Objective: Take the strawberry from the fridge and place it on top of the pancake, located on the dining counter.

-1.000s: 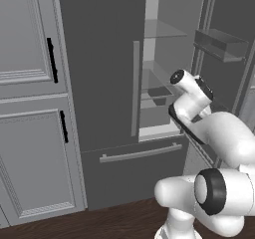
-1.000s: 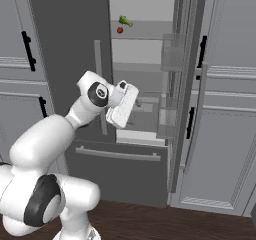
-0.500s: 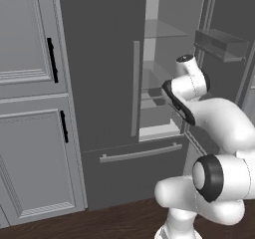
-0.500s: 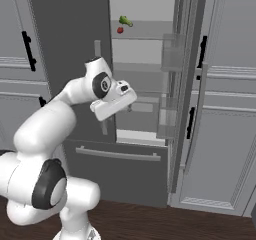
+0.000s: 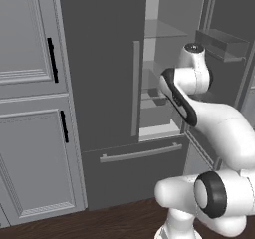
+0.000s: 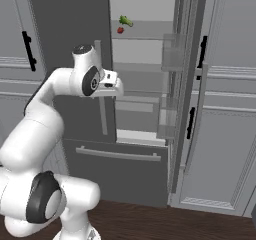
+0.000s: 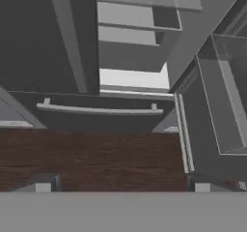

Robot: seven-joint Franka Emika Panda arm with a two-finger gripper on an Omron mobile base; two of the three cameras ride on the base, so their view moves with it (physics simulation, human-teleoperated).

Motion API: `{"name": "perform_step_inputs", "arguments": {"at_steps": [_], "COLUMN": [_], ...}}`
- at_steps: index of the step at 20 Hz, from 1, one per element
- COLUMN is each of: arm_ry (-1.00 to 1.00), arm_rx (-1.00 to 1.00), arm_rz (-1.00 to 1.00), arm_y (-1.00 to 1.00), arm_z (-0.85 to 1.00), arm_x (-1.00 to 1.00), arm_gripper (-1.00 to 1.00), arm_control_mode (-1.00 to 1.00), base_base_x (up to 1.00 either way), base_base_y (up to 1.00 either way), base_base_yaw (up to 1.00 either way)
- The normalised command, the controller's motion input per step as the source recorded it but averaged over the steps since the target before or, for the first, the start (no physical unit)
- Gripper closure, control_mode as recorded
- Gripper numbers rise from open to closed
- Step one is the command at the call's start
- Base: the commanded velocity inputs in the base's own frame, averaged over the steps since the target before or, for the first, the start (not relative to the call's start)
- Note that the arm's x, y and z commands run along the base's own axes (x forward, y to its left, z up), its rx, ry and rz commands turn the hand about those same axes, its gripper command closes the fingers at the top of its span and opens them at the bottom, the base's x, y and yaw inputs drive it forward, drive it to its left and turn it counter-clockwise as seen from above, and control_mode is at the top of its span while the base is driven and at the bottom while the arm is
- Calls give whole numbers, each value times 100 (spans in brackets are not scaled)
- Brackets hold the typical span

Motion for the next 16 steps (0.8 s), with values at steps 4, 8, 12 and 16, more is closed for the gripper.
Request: {"name": "perform_step_inputs", "arguments": {"at_steps": [4,8,12,16], "arm_ry": [-54,-34,-1,14], "arm_rx": [22,12,3,14], "arm_rz": [-43,-34,-4,13], "arm_y": [84,78,11,-4], "arm_z": [61,51,27,8], "arm_x": [0,39,70,42], "arm_gripper": [-100,-100,-100,-100], "arm_control_mode": [-100,-100,-100,-100], "base_base_x": [0,0,0,0], "base_base_y": [0,0,0,0], "base_base_yaw": [0,0,0,0]}}
